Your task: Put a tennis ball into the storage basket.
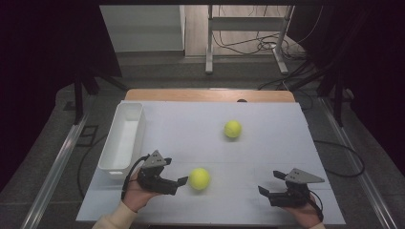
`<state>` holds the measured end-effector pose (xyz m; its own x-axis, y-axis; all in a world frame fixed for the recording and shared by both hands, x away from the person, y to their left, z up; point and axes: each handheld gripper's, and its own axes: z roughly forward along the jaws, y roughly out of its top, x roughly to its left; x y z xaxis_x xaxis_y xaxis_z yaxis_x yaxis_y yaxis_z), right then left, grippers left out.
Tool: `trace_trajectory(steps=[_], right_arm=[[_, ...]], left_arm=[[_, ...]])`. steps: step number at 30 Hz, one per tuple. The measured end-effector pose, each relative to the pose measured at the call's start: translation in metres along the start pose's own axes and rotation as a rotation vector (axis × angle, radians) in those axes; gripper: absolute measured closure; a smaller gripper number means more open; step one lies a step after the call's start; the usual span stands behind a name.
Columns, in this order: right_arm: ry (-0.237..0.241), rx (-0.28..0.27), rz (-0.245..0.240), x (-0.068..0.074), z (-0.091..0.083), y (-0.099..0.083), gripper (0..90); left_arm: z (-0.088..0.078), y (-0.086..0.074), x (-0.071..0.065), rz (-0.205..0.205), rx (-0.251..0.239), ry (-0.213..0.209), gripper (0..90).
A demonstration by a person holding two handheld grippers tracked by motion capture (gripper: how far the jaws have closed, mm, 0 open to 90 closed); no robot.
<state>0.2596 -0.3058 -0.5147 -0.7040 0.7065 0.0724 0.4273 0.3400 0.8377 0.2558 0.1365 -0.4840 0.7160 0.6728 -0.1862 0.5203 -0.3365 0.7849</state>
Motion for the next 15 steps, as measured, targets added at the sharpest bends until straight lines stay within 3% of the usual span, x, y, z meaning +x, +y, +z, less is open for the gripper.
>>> trace_trajectory(steps=[15], right_arm=[[-0.010, -0.011, -0.001, 0.000, -0.001, 0.001, 14.1]], left_arm=[[0.014, 0.014, -0.010, 0.030, 0.032, -0.079, 7.5]])
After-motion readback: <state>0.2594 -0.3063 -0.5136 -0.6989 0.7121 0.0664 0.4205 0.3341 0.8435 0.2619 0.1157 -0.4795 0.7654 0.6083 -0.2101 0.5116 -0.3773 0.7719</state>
